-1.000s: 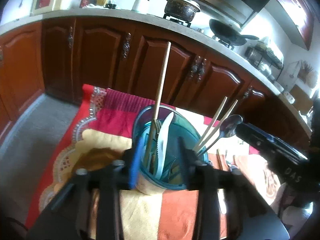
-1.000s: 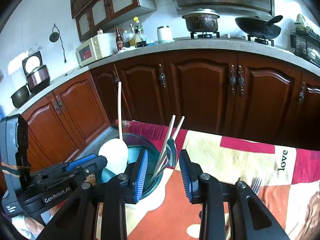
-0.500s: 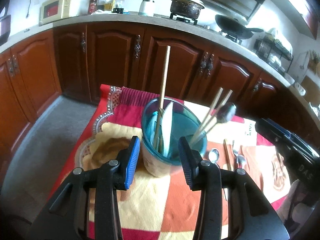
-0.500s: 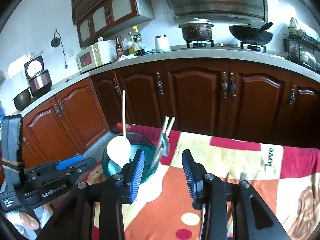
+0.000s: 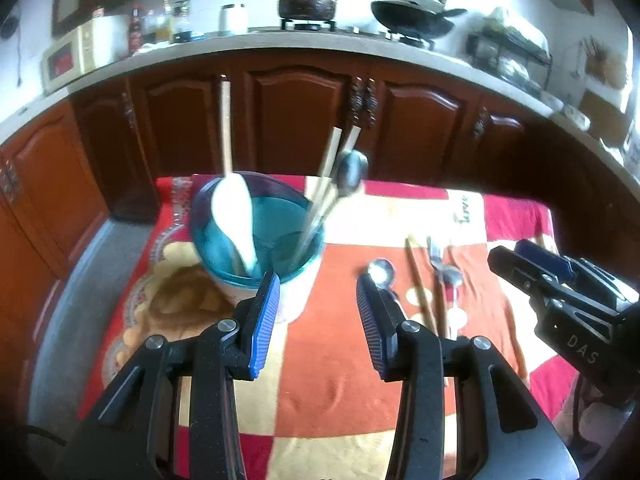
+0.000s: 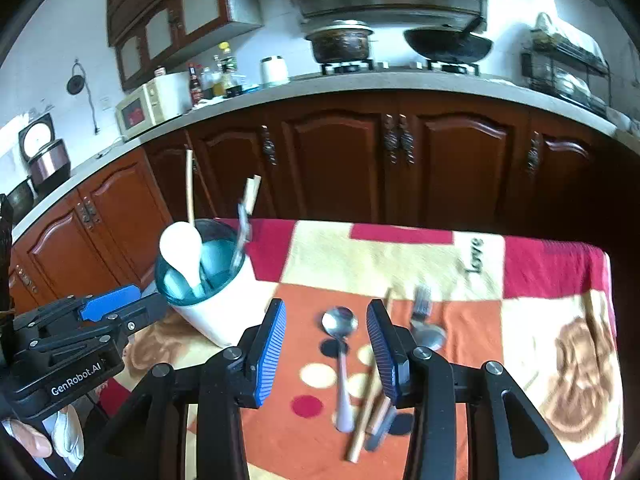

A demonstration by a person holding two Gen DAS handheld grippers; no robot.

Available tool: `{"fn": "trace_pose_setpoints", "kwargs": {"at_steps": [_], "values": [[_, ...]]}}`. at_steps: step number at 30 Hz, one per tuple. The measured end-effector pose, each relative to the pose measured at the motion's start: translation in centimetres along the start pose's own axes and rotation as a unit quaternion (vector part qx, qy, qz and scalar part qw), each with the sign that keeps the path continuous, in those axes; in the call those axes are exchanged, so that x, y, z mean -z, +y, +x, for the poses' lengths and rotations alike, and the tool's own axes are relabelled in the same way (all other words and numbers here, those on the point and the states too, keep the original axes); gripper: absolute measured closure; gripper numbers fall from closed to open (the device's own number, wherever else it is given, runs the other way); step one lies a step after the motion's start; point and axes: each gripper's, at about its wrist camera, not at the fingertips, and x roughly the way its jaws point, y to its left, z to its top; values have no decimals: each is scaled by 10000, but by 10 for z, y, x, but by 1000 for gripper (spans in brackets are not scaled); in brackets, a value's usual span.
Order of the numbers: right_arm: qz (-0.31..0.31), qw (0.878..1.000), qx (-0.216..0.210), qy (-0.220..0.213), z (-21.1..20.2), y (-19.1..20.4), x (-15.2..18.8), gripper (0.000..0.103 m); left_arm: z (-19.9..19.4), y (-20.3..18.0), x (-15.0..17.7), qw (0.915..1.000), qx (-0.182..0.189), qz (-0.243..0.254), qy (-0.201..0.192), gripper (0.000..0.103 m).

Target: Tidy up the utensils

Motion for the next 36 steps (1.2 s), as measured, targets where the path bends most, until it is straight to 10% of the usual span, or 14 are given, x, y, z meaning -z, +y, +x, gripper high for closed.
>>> {"fn": "trace_pose_setpoints", "kwargs": {"at_steps": [20, 36], "values": [[546, 9980, 308, 120, -16, -55, 27, 62, 19, -57, 9, 9981, 100, 571, 204, 64], [723, 9960, 299, 432, 9, -69, 41, 61, 54, -36, 25, 9937, 618, 5, 940, 64]]}}
